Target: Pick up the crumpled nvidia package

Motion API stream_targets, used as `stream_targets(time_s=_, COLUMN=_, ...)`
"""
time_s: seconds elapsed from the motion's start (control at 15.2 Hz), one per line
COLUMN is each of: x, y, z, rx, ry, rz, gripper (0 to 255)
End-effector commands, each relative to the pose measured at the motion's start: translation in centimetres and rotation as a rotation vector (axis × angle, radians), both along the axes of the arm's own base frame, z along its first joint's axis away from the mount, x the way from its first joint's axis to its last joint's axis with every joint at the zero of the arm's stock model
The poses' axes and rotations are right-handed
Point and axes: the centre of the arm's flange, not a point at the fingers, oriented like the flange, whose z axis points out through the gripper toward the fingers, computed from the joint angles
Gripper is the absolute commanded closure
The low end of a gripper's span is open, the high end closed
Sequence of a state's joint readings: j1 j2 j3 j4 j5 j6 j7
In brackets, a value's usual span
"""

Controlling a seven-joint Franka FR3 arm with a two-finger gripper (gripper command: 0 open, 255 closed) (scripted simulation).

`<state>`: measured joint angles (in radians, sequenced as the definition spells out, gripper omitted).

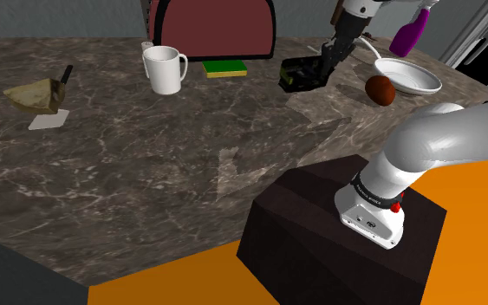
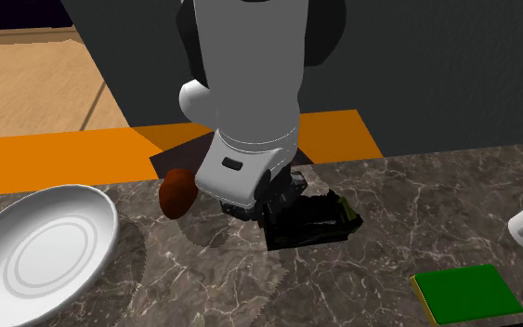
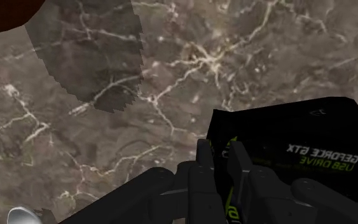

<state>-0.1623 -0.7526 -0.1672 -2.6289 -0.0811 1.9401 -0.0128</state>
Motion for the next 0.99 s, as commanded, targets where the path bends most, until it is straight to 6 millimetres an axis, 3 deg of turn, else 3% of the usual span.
stream_targets(time_s=0.0, x=0.0, y=0.0, z=1.0, rx=0.000, ry=0.000, rz=0.000, gripper=255)
stream_targets(time_s=0.79, x=0.0, y=0.0, z=7.4, rx=0.000, ry=0.000, rz=0.000, gripper=255)
stream_targets(time_s=0.92, x=0.0, y=0.0, z=7.5, rx=0.000, ry=0.000, rz=0.000, gripper=255)
